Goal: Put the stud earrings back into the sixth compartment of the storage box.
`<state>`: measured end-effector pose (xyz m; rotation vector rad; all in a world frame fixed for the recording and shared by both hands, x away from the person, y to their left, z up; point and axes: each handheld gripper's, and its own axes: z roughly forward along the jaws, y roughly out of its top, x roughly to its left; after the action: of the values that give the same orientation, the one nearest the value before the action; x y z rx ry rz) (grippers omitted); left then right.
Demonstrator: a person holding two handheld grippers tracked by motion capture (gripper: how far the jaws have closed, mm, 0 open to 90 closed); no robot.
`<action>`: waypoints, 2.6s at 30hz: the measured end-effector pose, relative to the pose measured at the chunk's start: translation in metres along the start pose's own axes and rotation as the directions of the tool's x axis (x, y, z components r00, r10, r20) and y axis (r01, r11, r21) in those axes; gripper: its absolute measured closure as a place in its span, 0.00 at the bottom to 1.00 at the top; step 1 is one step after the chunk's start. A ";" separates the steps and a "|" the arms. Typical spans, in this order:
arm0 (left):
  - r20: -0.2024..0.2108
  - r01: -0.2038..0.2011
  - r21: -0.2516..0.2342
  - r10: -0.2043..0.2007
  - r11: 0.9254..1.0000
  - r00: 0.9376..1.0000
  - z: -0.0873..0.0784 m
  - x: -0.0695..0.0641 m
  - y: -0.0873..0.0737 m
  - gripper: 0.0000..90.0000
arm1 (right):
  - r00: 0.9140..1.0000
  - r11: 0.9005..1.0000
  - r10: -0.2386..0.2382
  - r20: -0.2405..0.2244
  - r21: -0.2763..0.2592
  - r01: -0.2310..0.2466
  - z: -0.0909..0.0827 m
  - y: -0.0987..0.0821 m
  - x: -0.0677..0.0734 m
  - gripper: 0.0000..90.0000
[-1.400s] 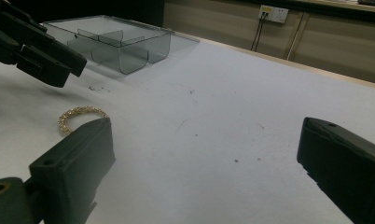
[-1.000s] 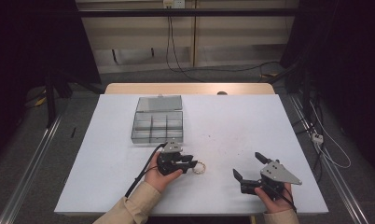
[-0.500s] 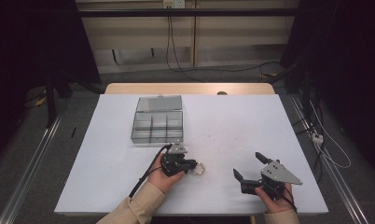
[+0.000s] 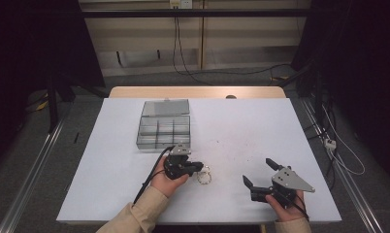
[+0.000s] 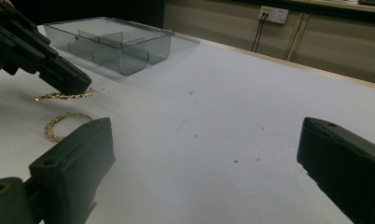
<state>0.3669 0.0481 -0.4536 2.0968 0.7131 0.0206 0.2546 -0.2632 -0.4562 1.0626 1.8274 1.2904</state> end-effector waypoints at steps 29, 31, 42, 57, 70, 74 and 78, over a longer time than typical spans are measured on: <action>-0.034 0.036 -0.035 -0.037 0.999 0.999 -0.020 0.017 0.019 0.97 | 1.000 1.000 -0.003 -0.004 -0.008 0.003 -0.001 0.001 0.000 0.03; -0.040 0.038 -0.037 -0.040 0.999 0.998 -0.022 0.019 0.021 0.96 | 1.000 1.000 -0.006 -0.008 -0.011 0.006 -0.001 0.001 0.000 0.03; -0.052 0.037 -0.037 -0.039 0.999 0.998 -0.027 0.024 0.027 0.96 | 1.000 1.000 -0.004 -0.009 -0.011 0.004 -0.001 0.001 0.000 0.03; -0.075 0.047 -0.043 -0.050 0.998 0.996 -0.030 0.032 0.032 0.97 | 1.000 1.000 -0.006 -0.009 -0.012 0.005 -0.001 0.001 0.000 0.03; -0.081 0.042 -0.049 -0.046 0.998 0.996 -0.035 0.036 0.042 0.96 | 1.000 1.000 -0.007 -0.012 -0.012 0.007 -0.001 0.001 0.000 0.03; -0.082 0.049 -0.051 -0.053 0.997 0.995 -0.036 0.039 0.044 0.96 | 1.000 1.000 -0.008 -0.013 -0.011 0.007 -0.001 0.001 0.000 0.03; -0.084 0.042 -0.044 -0.046 0.998 0.995 -0.038 0.041 0.047 0.97 | 1.000 1.000 -0.008 -0.014 -0.013 0.008 -0.001 0.001 0.000 0.03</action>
<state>0.4133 0.0766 -0.4048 2.0494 0.8028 0.0996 0.2540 -0.2629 -0.4550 1.0405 1.8302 1.3061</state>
